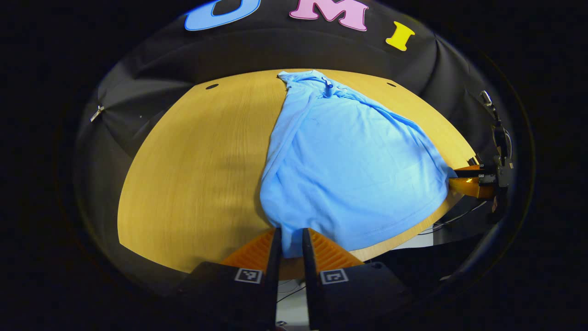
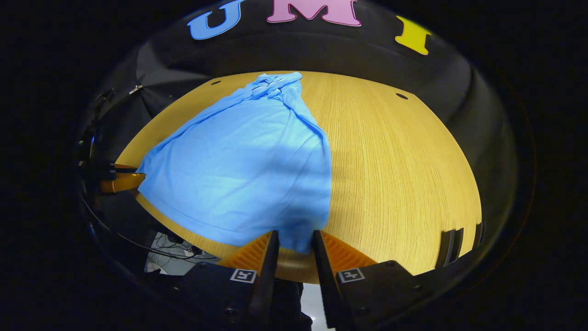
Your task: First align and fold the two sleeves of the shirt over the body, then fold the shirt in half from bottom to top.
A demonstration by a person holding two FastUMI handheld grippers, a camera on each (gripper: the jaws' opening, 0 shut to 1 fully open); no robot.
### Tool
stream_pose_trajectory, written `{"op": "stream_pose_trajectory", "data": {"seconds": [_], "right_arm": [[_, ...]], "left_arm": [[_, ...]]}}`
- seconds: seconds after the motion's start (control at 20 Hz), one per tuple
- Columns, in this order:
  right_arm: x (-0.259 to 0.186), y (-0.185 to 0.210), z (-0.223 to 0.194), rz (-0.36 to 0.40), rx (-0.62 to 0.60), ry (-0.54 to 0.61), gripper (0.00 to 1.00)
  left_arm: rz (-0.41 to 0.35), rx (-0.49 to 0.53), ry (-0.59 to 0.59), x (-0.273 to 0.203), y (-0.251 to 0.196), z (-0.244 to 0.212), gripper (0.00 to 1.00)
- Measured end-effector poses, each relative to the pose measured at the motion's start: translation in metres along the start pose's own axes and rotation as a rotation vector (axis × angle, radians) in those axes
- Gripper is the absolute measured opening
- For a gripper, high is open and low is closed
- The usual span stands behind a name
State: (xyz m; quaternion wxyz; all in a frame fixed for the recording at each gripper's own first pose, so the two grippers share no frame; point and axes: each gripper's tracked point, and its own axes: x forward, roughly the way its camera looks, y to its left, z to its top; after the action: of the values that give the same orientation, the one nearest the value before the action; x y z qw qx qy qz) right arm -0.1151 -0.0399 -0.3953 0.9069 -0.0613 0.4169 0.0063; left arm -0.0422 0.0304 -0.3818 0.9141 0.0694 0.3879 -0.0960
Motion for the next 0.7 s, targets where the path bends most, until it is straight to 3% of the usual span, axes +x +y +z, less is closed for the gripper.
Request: {"op": "stream_pose_trajectory", "data": {"seconds": [0.05, 0.1, 0.15, 0.2, 0.25, 0.7], "right_arm": [[0.000, 0.000, 0.001, 0.001, 0.007, 0.000, 0.34], [0.001, 0.004, 0.001, 0.018, 0.010, 0.002, 0.28], [0.003, 0.008, 0.003, 0.038, 0.014, -0.002, 0.27], [0.004, 0.004, 0.003, 0.021, 0.017, -0.002, 0.27], [0.000, 0.004, 0.006, 0.023, 0.036, -0.010, 0.06], [-0.006, 0.001, 0.018, 0.051, 0.145, -0.062, 0.05]], "left_arm": [[0.000, -0.009, -0.002, 0.000, -0.001, 0.002, 0.21], [0.008, -0.016, -0.010, 0.000, -0.001, 0.004, 0.17], [0.013, -0.023, -0.011, 0.001, -0.002, 0.005, 0.08], [0.016, -0.026, -0.017, 0.001, -0.003, 0.005, 0.07], [0.017, -0.028, -0.020, 0.000, -0.003, 0.005, 0.07], [0.022, -0.098, -0.060, -0.010, -0.001, 0.017, 0.06]]}}
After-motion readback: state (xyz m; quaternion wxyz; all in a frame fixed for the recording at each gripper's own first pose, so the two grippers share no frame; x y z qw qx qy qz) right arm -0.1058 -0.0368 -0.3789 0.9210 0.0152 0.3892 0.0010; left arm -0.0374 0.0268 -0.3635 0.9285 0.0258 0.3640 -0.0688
